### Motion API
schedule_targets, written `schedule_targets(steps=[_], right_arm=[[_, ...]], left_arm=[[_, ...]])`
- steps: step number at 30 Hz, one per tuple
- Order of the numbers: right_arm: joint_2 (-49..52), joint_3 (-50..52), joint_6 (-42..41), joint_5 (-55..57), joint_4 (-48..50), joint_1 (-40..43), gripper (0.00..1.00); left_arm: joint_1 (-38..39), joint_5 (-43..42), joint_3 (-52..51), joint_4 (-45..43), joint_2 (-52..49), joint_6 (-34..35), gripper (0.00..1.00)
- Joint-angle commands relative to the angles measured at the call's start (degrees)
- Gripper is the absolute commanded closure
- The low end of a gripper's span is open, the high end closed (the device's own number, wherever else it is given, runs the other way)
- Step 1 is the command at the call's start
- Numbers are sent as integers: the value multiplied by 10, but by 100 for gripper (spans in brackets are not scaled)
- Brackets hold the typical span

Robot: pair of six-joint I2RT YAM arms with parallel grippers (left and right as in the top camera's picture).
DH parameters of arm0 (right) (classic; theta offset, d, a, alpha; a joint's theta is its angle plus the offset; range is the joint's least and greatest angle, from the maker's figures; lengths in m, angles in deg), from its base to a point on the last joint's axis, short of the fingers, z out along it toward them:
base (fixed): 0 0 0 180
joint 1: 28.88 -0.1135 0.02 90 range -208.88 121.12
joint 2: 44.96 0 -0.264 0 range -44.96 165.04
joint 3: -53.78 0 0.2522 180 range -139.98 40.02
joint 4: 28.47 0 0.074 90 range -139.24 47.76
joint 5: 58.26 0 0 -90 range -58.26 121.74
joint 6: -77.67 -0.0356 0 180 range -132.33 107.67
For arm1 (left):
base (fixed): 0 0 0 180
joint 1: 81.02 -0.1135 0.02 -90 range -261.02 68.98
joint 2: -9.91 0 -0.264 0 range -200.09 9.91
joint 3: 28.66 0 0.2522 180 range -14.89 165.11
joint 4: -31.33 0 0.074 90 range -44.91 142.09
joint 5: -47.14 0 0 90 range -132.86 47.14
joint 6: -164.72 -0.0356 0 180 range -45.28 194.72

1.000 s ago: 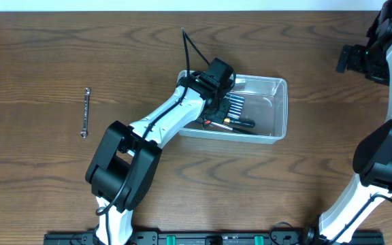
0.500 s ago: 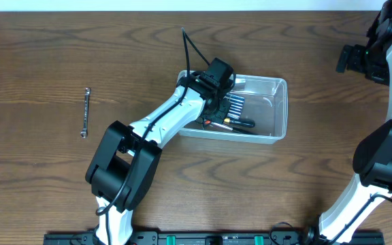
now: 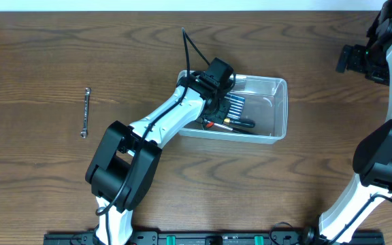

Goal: Pack container
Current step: 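Lower the pliers into the container and open the left gripper, then raise the left arm and move it over the silver wrench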

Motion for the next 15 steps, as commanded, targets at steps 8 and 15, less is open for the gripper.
schedule_targets(steps=[8, 15], right_arm=[[-1, 2, -7, 2, 0, 3, 1], [-1, 2, -7, 2, 0, 3, 1]], left_arm=[[-3, -2, 8, 2, 15, -5, 72], [-28, 1, 45, 1, 84, -6, 38]])
